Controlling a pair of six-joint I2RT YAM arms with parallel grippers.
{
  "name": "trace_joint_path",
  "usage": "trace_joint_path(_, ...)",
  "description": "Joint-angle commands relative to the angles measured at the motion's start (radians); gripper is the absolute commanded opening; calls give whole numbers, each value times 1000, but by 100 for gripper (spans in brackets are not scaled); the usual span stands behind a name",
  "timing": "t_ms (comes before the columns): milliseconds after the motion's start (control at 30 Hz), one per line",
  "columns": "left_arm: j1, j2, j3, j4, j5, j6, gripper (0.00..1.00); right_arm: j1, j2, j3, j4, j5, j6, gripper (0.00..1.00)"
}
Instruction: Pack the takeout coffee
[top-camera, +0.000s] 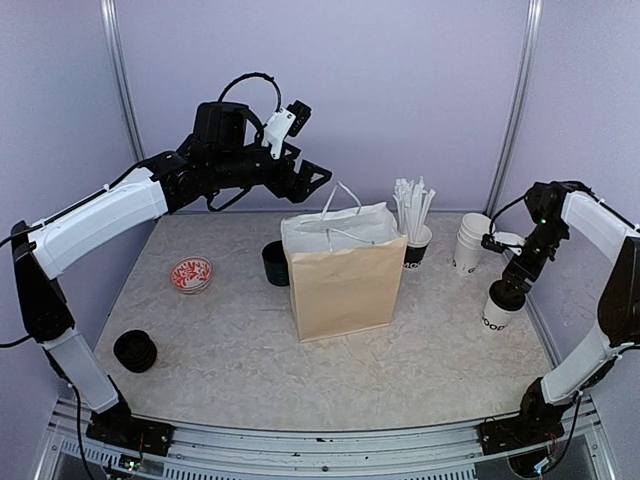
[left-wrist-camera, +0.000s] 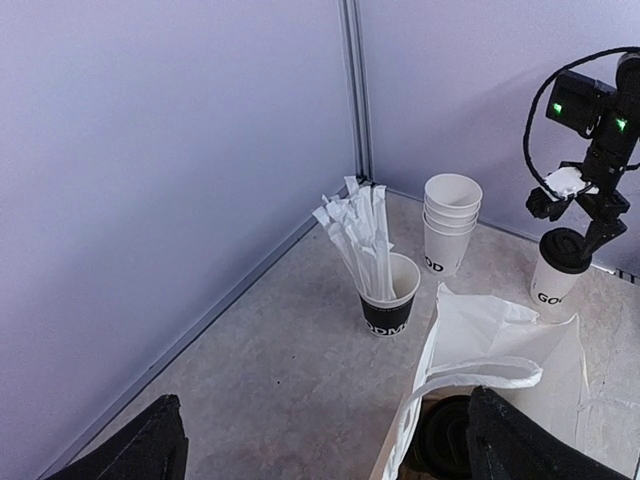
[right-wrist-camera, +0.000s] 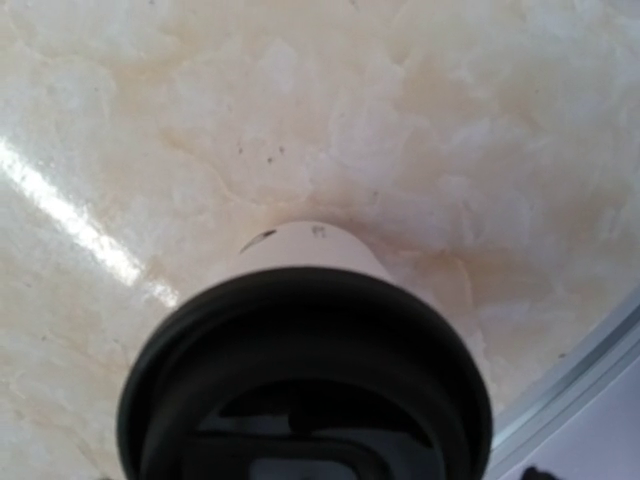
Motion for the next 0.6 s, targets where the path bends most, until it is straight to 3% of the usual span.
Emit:
trace_joint_path(0, -8, -28, -10, 7, 7, -1, 95, -10, -4, 0, -22, -6, 0, 86)
trace_joint_path(300, -8, -30, -21, 1, 3, 2, 95, -10, 32, -38, -10, 14, 12, 85)
trace_joint_path(567, -8, -43, -32, -2, -3, 1, 94, -4, 22, -44, -38, -28, 8, 72)
